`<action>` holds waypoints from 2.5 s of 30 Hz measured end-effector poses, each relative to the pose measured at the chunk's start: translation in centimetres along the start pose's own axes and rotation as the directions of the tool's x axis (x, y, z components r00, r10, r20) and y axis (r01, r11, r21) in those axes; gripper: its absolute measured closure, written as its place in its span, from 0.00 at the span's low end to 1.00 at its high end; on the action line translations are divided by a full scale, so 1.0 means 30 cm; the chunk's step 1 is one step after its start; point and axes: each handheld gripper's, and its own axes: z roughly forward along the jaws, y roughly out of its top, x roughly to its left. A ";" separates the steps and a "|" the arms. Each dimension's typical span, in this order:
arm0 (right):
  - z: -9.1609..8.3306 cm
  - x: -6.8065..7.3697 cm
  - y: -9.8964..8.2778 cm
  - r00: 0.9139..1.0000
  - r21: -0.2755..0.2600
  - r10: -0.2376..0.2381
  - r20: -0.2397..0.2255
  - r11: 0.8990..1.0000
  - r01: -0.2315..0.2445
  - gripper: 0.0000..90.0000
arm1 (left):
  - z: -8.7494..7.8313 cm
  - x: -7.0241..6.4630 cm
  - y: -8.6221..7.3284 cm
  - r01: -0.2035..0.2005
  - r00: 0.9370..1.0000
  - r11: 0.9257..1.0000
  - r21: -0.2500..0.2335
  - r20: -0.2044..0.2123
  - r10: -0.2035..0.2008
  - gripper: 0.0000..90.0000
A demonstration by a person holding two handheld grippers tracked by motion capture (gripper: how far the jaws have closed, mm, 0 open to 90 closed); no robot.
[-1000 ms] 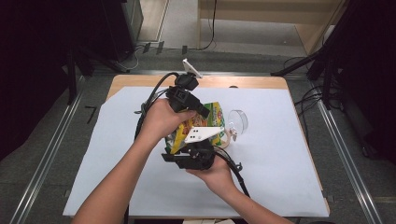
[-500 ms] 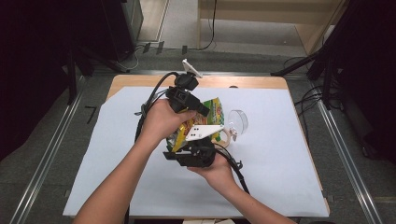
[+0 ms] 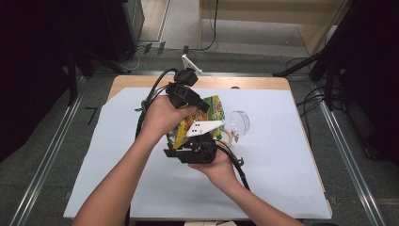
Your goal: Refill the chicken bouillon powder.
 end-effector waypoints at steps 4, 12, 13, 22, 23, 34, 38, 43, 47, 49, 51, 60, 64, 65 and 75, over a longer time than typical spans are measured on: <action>0.002 0.001 -0.001 1.000 0.014 -0.001 -0.002 1.000 0.001 0.79 | 0.002 0.005 -0.006 0.003 1.000 1.000 0.002 0.005 -0.003 0.93; 0.006 0.009 -0.005 1.000 0.020 -0.003 -0.004 1.000 0.004 0.79 | 0.003 0.016 -0.015 0.011 1.000 1.000 0.008 0.016 -0.011 0.93; 0.008 0.009 -0.007 1.000 0.019 -0.003 -0.004 1.000 0.003 0.79 | 0.005 0.017 -0.016 0.012 1.000 1.000 0.008 0.017 -0.012 0.93; 0.015 0.008 -0.019 1.000 0.023 0.007 0.000 1.000 -0.007 0.79 | 0.018 0.024 -0.023 0.018 1.000 1.000 0.013 0.022 -0.018 0.92; 0.015 0.008 -0.019 1.000 0.024 0.008 -0.001 1.000 -0.008 0.79 | 0.018 0.025 -0.024 0.019 1.000 1.000 0.012 0.023 -0.020 0.92; 0.019 0.011 -0.029 1.000 0.032 -0.004 0.007 0.999 0.004 0.79 | 0.023 0.025 -0.035 0.013 1.000 1.000 0.018 0.022 -0.013 0.93; 0.019 0.012 -0.031 1.000 0.030 0.001 0.008 1.000 -0.001 0.79 | 0.024 0.023 -0.034 0.012 1.000 1.000 0.018 0.025 -0.013 0.93; 0.012 0.022 -0.028 1.000 0.019 0.004 0.007 1.000 -0.004 0.79 | 0.022 0.026 -0.032 0.018 0.999 1.000 0.024 0.032 -0.019 0.92; 0.015 0.025 -0.032 1.000 0.017 0.011 0.002 1.000 -0.011 0.78 | 0.022 0.025 -0.034 0.016 0.999 0.999 0.028 0.034 -0.017 0.92; 0.013 0.029 -0.031 1.000 0.016 0.010 0.003 1.000 -0.010 0.78 | 0.019 0.020 -0.036 0.015 0.999 1.000 0.024 0.036 -0.015 0.92; 0.012 0.036 -0.030 1.000 0.010 0.007 0.004 1.000 -0.007 0.77 | 0.015 0.014 -0.039 0.013 0.999 1.000 0.024 0.037 -0.014 0.92; 0.022 0.053 -0.035 1.000 0.011 -0.004 0.007 1.000 0.004 0.79 | 0.011 0.002 -0.051 -0.007 0.999 1.000 0.014 0.039 0.007 0.92; 0.025 0.055 -0.037 1.000 0.009 -0.014 0.015 1.000 0.014 0.80 | 0.007 0.000 -0.057 -0.007 0.999 1.000 0.008 0.034 0.007 0.92; 0.026 0.055 -0.037 1.000 0.009 -0.016 0.016 1.000 0.015 0.81 | 0.007 0.003 -0.056 -0.002 0.999 1.000 0.008 0.033 0.002 0.92; 0.021 0.049 -0.037 1.000 0.009 -0.019 0.022 1.000 0.018 0.82 | 0.012 0.001 -0.052 0.005 1.000 1.000 0.008 0.030 -0.006 0.92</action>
